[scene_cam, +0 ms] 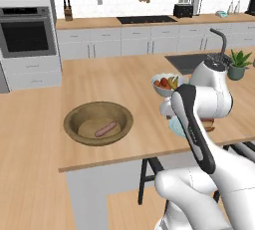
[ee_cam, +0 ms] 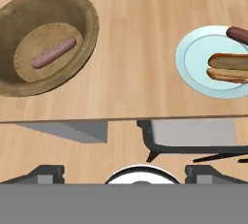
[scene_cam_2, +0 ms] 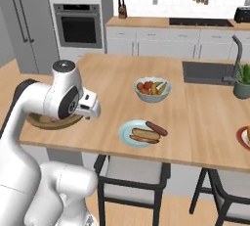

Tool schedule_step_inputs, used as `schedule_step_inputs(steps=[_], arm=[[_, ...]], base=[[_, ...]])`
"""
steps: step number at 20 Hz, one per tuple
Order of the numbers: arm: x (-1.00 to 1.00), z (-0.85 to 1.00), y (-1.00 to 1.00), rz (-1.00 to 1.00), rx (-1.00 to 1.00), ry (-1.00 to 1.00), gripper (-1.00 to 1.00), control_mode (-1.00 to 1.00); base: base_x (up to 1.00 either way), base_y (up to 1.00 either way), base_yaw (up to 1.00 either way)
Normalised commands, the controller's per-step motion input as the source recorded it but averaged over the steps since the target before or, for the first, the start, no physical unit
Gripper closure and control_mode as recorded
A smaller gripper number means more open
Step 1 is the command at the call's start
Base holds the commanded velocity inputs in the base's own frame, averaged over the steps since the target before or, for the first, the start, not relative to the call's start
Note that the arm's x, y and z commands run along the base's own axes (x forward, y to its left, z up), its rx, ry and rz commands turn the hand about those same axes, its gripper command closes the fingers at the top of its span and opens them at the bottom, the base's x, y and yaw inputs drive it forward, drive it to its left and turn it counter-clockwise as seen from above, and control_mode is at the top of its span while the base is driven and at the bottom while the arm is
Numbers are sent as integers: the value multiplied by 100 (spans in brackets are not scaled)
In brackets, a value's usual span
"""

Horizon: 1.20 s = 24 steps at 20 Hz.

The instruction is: Place one bun and one sausage from the bowl on each plate.

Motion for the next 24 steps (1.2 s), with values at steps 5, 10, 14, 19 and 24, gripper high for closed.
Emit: schedule_step_inputs(steps=[5, 10, 14, 19, 24], arm=[[0, 0, 0, 0, 0, 0, -100, 100], [68, 0, 56, -4, 0, 0, -100, -100], [69, -7, 100, -25, 1, 0, -100, -100], [50, -22, 96, -39, 10, 0, -100, -100], [37, -39, 68, -32, 24, 0, -100, -100]], base=[[100, 0, 18], [20, 0, 3], [0, 0, 0], [0, 0, 0], [0, 0, 0]])
